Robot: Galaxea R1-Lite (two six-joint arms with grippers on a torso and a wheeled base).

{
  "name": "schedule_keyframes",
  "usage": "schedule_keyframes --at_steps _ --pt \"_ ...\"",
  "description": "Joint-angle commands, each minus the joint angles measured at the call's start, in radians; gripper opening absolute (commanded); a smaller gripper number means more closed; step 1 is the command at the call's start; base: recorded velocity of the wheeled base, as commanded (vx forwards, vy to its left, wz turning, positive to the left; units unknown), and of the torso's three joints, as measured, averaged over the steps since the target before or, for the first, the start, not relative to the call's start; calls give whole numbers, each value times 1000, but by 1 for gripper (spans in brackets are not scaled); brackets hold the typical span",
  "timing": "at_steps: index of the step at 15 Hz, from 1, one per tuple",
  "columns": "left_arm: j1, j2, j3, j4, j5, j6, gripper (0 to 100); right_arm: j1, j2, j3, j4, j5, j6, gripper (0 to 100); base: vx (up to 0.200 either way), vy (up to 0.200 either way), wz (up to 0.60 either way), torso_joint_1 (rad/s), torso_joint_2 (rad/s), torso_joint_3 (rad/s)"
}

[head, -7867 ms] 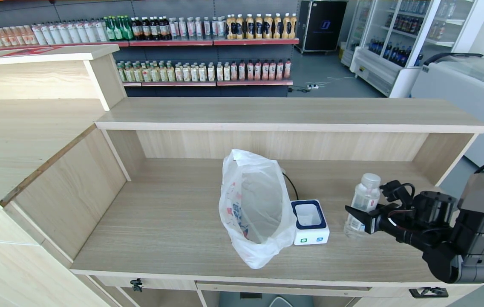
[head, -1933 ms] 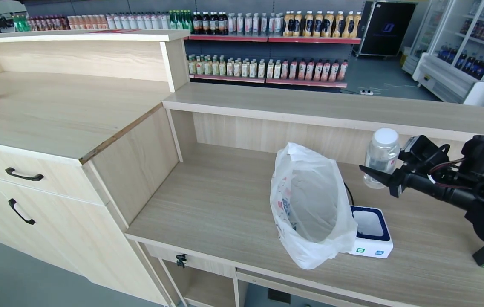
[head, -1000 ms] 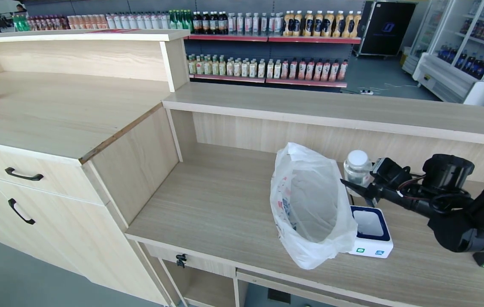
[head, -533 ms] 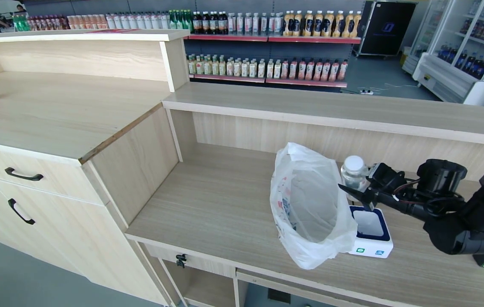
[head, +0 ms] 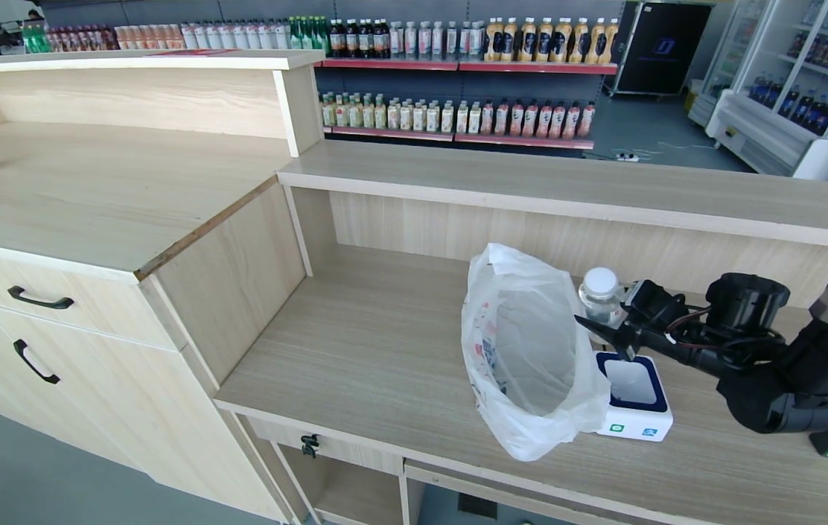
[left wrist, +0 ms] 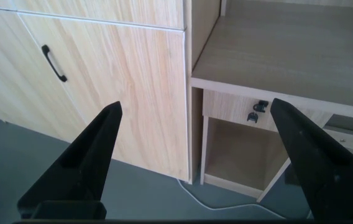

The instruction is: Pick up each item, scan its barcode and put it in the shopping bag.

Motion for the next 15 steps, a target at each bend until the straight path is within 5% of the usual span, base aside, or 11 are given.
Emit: schedule_keyframes --at_steps 1,15 --pt "0 0 0 0 0 0 100 7 0 2 0 0 -2 0 0 0 0 0 0 0" --pt "0 0 0 0 0 0 100 -16 -86 16 118 -1 -61 0 0 0 0 0 0 0"
